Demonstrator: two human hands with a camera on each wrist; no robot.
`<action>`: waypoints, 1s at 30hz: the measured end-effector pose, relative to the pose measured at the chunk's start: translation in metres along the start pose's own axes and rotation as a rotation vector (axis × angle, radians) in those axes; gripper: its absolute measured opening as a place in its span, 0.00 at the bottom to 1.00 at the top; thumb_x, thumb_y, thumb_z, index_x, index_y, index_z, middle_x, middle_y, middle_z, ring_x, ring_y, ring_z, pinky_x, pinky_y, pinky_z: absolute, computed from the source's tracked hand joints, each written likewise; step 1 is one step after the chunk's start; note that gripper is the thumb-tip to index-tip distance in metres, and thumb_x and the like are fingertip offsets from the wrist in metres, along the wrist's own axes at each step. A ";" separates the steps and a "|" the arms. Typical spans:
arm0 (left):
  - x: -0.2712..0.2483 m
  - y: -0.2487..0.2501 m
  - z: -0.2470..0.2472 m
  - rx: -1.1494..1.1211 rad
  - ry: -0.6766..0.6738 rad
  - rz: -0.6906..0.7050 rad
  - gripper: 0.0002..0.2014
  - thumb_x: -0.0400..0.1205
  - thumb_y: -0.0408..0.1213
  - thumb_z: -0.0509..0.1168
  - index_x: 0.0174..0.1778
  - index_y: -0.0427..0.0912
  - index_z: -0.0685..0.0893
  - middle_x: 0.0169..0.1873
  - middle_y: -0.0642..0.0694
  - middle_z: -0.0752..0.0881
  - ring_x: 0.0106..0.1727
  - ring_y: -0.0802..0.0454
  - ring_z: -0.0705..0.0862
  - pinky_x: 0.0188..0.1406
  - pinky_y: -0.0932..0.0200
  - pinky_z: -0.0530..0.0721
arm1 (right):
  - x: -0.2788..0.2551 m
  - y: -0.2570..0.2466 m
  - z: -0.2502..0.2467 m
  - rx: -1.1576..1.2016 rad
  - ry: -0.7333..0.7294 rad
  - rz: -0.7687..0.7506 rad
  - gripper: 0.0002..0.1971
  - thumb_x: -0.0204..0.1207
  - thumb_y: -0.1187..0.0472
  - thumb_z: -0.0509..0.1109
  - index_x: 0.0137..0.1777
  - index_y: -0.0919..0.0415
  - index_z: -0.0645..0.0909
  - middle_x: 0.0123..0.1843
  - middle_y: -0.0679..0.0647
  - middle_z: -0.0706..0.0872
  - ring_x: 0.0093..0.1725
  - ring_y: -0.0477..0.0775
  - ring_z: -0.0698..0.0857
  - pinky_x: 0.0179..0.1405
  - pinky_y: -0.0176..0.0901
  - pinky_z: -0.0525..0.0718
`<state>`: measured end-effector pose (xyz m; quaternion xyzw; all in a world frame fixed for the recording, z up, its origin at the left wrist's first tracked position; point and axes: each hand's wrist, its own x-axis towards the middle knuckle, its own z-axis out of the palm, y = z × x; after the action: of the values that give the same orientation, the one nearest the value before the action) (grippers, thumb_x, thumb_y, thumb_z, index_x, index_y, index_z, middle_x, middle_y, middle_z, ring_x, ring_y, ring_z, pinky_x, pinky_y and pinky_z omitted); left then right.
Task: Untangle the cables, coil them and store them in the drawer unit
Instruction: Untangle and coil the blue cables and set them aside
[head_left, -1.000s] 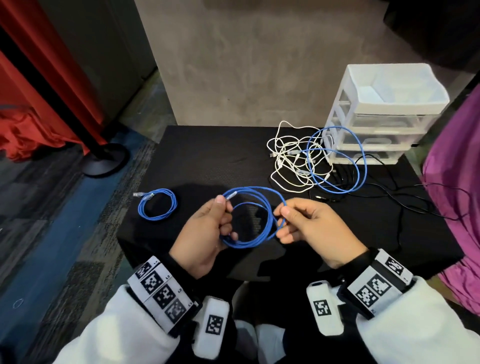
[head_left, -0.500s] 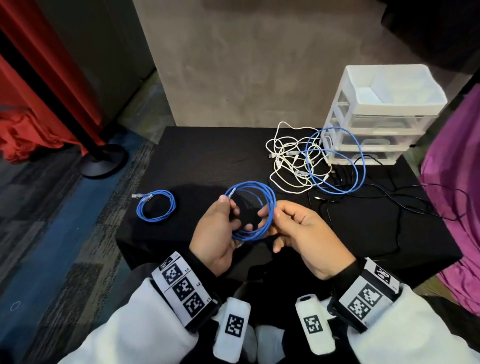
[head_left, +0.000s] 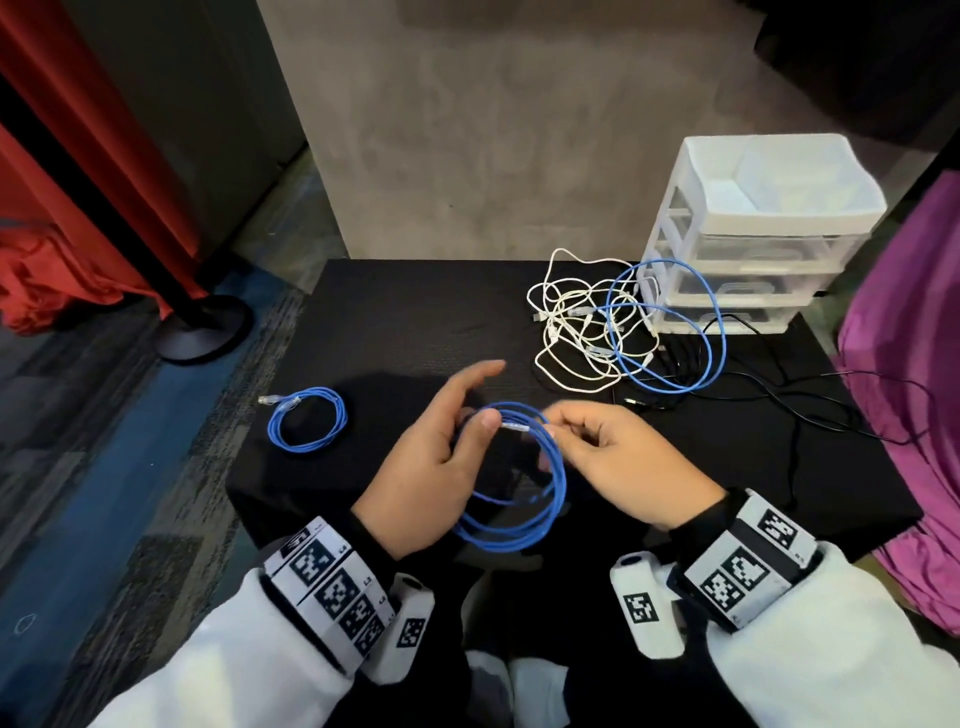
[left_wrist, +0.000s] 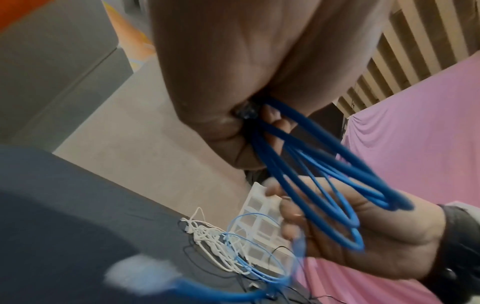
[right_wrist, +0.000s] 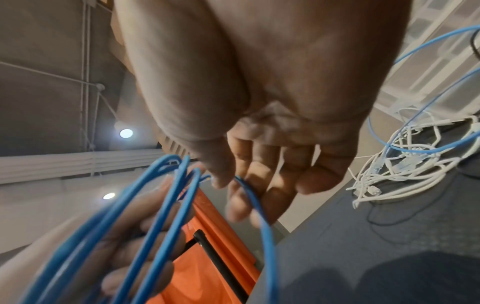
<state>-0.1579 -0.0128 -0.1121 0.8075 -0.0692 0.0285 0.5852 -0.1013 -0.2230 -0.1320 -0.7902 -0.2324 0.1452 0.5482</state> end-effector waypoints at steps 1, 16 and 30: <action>0.001 -0.002 -0.004 0.094 0.026 0.013 0.14 0.91 0.41 0.62 0.72 0.55 0.81 0.39 0.56 0.87 0.37 0.64 0.84 0.42 0.62 0.83 | -0.001 0.000 -0.003 -0.014 -0.021 0.014 0.10 0.90 0.61 0.68 0.46 0.57 0.87 0.38 0.57 0.87 0.39 0.43 0.80 0.47 0.50 0.81; 0.005 -0.038 -0.033 0.467 0.296 -0.042 0.07 0.90 0.43 0.62 0.53 0.52 0.86 0.35 0.58 0.88 0.42 0.68 0.85 0.40 0.77 0.74 | -0.004 -0.024 -0.019 0.501 0.038 0.094 0.07 0.86 0.66 0.68 0.54 0.70 0.86 0.41 0.63 0.89 0.37 0.53 0.86 0.33 0.39 0.86; 0.004 -0.003 0.005 -0.608 0.176 -0.456 0.11 0.94 0.42 0.55 0.49 0.44 0.78 0.24 0.56 0.65 0.22 0.62 0.59 0.16 0.68 0.60 | 0.003 -0.024 0.037 0.660 -0.022 0.143 0.12 0.88 0.66 0.67 0.70 0.58 0.81 0.49 0.61 0.91 0.37 0.53 0.84 0.39 0.38 0.84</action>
<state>-0.1541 -0.0166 -0.1162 0.5862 0.1573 -0.0550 0.7928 -0.1217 -0.1852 -0.1222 -0.5827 -0.1228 0.2593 0.7604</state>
